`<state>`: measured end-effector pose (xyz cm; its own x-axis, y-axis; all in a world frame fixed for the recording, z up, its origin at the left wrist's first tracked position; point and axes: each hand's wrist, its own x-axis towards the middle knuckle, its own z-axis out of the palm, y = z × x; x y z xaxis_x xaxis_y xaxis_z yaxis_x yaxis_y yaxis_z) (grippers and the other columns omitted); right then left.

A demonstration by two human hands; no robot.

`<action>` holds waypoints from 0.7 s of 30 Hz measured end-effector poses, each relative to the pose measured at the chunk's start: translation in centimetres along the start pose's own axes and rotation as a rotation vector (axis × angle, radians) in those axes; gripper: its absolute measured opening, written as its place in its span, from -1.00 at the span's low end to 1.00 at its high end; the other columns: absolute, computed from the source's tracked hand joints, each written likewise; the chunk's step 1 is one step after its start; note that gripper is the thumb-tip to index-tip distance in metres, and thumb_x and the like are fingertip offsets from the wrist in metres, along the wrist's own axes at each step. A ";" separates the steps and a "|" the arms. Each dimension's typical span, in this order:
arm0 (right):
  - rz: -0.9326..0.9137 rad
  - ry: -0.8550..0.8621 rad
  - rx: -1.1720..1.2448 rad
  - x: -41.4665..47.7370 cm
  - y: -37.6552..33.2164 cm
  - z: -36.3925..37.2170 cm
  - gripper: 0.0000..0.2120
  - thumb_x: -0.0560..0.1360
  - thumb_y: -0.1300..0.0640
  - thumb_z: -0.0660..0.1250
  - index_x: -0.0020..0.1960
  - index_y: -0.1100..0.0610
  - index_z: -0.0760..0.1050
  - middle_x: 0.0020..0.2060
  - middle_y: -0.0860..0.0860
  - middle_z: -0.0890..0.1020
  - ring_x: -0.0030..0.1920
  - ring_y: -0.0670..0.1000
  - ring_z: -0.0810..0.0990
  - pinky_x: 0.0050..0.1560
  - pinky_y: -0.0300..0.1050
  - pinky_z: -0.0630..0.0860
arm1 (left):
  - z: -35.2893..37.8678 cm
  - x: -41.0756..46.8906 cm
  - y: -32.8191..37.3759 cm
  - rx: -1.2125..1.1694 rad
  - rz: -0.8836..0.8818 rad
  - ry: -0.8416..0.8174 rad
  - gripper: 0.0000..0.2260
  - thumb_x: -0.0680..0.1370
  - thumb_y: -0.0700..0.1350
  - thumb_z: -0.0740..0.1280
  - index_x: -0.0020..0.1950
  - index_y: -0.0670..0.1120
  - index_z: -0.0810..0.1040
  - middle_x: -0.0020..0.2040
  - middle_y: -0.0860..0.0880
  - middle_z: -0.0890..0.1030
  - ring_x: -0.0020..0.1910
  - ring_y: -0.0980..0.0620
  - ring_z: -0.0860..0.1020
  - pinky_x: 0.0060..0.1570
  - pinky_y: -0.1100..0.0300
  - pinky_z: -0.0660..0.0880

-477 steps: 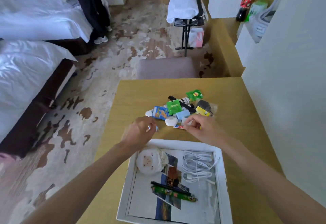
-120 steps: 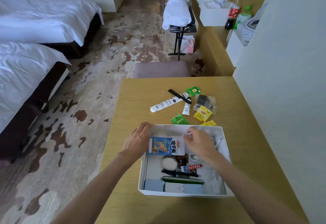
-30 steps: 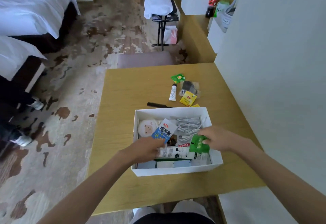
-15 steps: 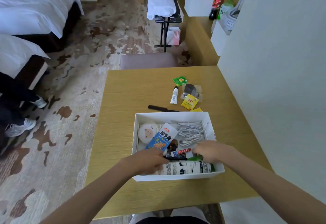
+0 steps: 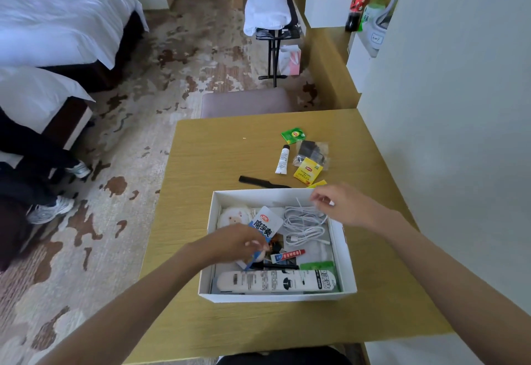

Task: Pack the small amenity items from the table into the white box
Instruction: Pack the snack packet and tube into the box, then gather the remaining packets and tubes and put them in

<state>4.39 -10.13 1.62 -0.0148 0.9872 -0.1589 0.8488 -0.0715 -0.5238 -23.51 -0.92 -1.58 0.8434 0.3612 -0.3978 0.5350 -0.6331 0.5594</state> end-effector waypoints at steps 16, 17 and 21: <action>0.267 0.147 0.303 7.1 5.9 0.3 -0.84 0.57 0.18 0.24 0.02 0.09 0.60 -0.09 -0.10 0.63 -0.13 -0.25 0.54 -0.23 -0.37 0.38 | -6.4 11.3 -1.8 -0.094 -0.221 0.429 -0.78 0.61 -0.12 0.16 0.13 0.01 0.57 0.13 0.01 0.62 -0.15 0.12 0.55 -0.29 0.33 0.42; 0.314 0.150 0.328 7.6 6.6 0.6 -0.85 0.56 0.19 0.25 0.03 0.09 0.60 -0.11 -0.09 0.62 -0.14 -0.24 0.54 -0.24 -0.36 0.38 | -6.4 12.2 -2.1 -0.081 -0.224 0.409 -0.78 0.60 -0.11 0.17 0.14 0.01 0.57 0.14 0.00 0.62 -0.12 0.10 0.56 -0.23 0.29 0.45; 0.526 0.077 0.361 9.7 9.6 2.2 -0.81 0.46 0.32 0.39 0.05 0.17 0.57 -0.11 0.01 0.59 -0.14 -0.06 0.56 -0.26 -0.25 0.41 | -6.5 15.9 -3.7 -0.066 -0.215 0.312 -0.78 0.59 -0.13 0.17 0.13 -0.01 0.57 0.16 -0.04 0.60 0.01 -0.02 0.59 0.00 0.11 0.55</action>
<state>11.26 -1.59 -6.77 0.4046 0.8136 -0.4176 0.5004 -0.5792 -0.6435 -11.78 11.60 -5.25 0.6810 0.6782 -0.2761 0.6945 -0.4788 0.5370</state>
